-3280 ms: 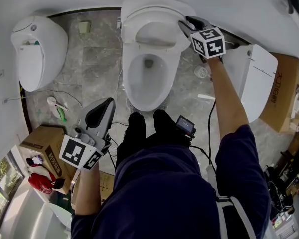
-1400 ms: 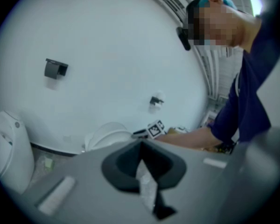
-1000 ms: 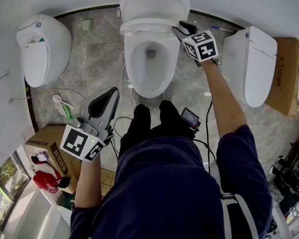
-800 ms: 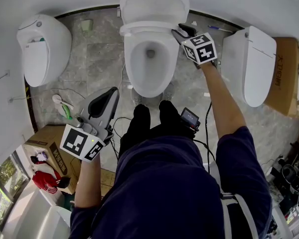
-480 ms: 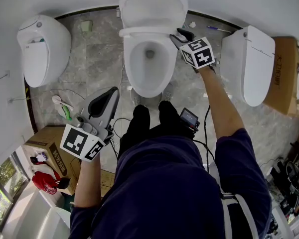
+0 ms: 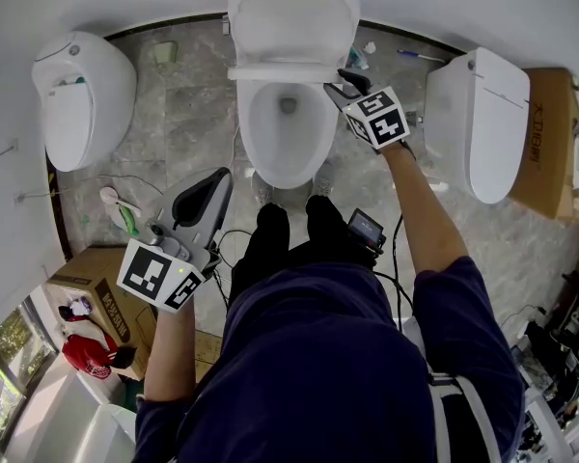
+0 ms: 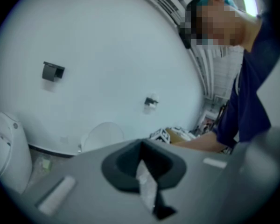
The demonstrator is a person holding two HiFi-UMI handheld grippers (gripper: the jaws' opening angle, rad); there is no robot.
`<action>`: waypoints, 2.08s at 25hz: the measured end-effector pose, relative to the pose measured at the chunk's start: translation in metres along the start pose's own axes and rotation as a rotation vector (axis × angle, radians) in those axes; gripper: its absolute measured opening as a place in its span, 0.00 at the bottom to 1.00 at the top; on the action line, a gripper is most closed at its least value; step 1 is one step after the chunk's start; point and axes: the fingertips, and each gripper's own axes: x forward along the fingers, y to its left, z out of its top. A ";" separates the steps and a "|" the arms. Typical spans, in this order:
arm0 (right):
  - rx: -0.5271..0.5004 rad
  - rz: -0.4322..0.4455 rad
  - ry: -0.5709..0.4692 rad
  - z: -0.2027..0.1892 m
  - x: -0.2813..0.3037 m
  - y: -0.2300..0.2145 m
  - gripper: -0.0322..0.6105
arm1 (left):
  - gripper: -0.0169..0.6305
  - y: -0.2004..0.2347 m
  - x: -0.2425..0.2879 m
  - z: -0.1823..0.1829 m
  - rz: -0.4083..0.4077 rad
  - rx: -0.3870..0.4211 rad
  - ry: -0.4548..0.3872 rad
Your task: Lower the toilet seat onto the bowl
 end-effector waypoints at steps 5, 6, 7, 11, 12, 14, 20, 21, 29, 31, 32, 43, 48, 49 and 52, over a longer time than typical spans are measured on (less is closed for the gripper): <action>-0.033 0.002 0.021 -0.007 -0.001 0.008 0.28 | 0.03 -0.001 0.003 0.001 -0.009 0.002 -0.001; -0.043 0.002 0.027 -0.009 -0.002 0.009 0.28 | 0.03 -0.001 0.004 0.001 -0.010 0.003 -0.001; -0.052 0.004 0.031 -0.010 -0.002 0.011 0.28 | 0.03 -0.001 0.004 0.002 -0.011 0.004 -0.001; -0.084 0.017 0.052 -0.020 -0.005 0.021 0.29 | 0.03 -0.003 0.005 0.004 -0.018 0.007 -0.001; -0.092 0.021 0.059 -0.023 -0.005 0.024 0.29 | 0.03 -0.003 0.006 0.005 -0.021 0.009 0.000; -0.102 0.031 0.068 -0.028 -0.007 0.030 0.29 | 0.03 -0.004 0.007 0.006 -0.024 0.010 0.000; -0.108 0.047 0.086 -0.045 -0.011 0.045 0.31 | 0.03 -0.007 0.013 0.006 -0.038 0.013 0.007; -0.108 0.048 0.087 -0.047 -0.010 0.047 0.31 | 0.03 -0.007 0.014 0.006 -0.040 0.012 0.008; -0.137 0.048 0.104 -0.056 -0.012 0.053 0.31 | 0.03 -0.009 0.018 0.002 -0.047 0.006 0.019; -0.144 0.044 0.109 -0.058 -0.013 0.055 0.31 | 0.03 -0.010 0.018 0.001 -0.049 0.008 0.018; -0.148 0.042 0.112 -0.059 -0.014 0.056 0.31 | 0.03 -0.010 0.019 0.001 -0.050 0.008 0.019; -0.058 -0.005 0.166 -0.086 -0.012 0.061 0.39 | 0.03 -0.004 0.022 0.000 -0.053 -0.001 0.032; 0.006 -0.052 0.186 -0.100 -0.011 0.061 0.39 | 0.03 -0.002 0.024 -0.004 -0.057 -0.006 0.041; 0.025 -0.059 0.187 -0.103 -0.011 0.060 0.39 | 0.03 -0.001 0.025 -0.004 -0.059 -0.007 0.042; 0.071 -0.065 0.190 -0.108 -0.010 0.061 0.39 | 0.03 -0.001 0.027 -0.003 -0.064 -0.007 0.044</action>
